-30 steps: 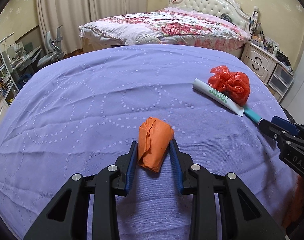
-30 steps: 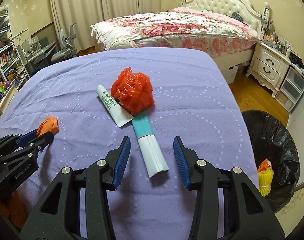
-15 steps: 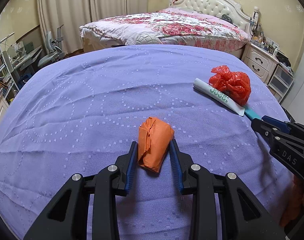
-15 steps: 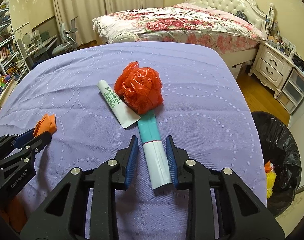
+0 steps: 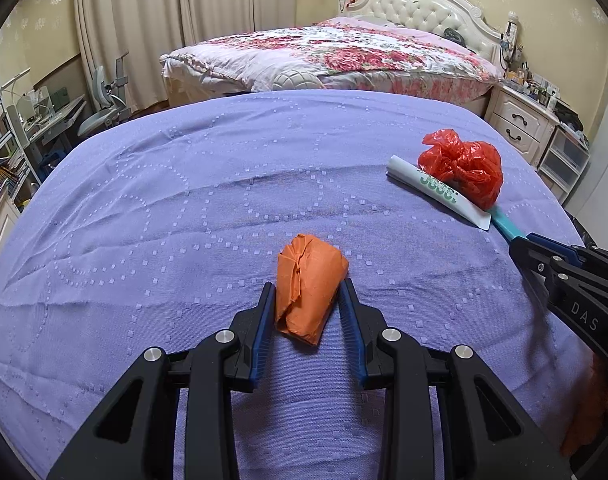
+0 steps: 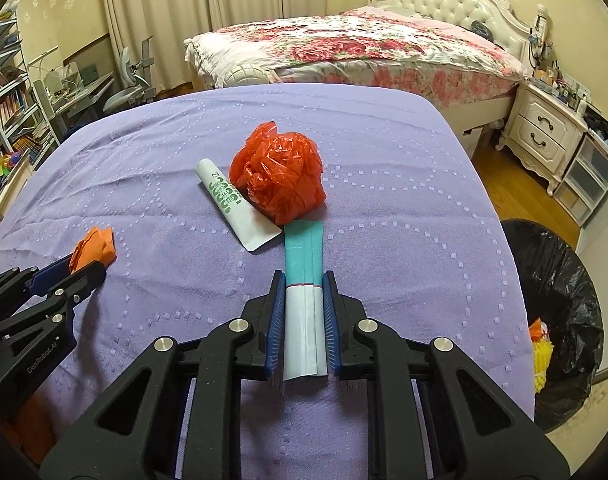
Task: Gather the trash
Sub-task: 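Grasp the teal-and-white tube with the right tool while the left tool holds the cloth, then carry the orange cloth and teal tube over the black bin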
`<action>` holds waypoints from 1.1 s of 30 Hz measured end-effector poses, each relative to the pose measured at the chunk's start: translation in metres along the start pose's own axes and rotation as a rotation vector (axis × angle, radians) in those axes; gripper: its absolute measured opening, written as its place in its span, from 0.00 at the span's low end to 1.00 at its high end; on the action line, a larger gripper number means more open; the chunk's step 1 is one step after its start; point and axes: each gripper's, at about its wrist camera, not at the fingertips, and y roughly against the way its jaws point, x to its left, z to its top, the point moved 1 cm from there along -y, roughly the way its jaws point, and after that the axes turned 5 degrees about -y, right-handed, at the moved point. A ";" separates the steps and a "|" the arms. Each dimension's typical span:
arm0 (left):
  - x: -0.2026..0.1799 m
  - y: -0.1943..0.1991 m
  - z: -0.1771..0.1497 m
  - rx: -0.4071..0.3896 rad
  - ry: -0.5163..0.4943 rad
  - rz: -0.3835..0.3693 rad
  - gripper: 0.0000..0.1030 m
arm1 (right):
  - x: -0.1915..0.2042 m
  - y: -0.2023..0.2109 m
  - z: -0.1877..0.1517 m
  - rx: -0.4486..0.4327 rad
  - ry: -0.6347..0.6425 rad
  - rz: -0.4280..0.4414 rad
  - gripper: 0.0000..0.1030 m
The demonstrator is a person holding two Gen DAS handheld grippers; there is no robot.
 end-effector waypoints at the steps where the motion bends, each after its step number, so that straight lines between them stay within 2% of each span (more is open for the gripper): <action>1: 0.000 0.000 0.000 0.000 0.000 0.000 0.32 | -0.001 0.001 -0.001 -0.001 -0.003 0.001 0.17; 17: 0.002 0.011 -0.001 -0.037 0.020 -0.019 0.32 | -0.017 0.027 -0.018 -0.038 -0.063 0.003 0.17; 25: -0.019 0.022 -0.004 -0.048 0.005 -0.070 0.32 | -0.032 0.049 -0.030 -0.068 -0.093 -0.003 0.17; 33: -0.058 0.034 -0.005 -0.089 -0.037 -0.117 0.32 | -0.058 0.070 -0.043 -0.101 -0.137 -0.034 0.17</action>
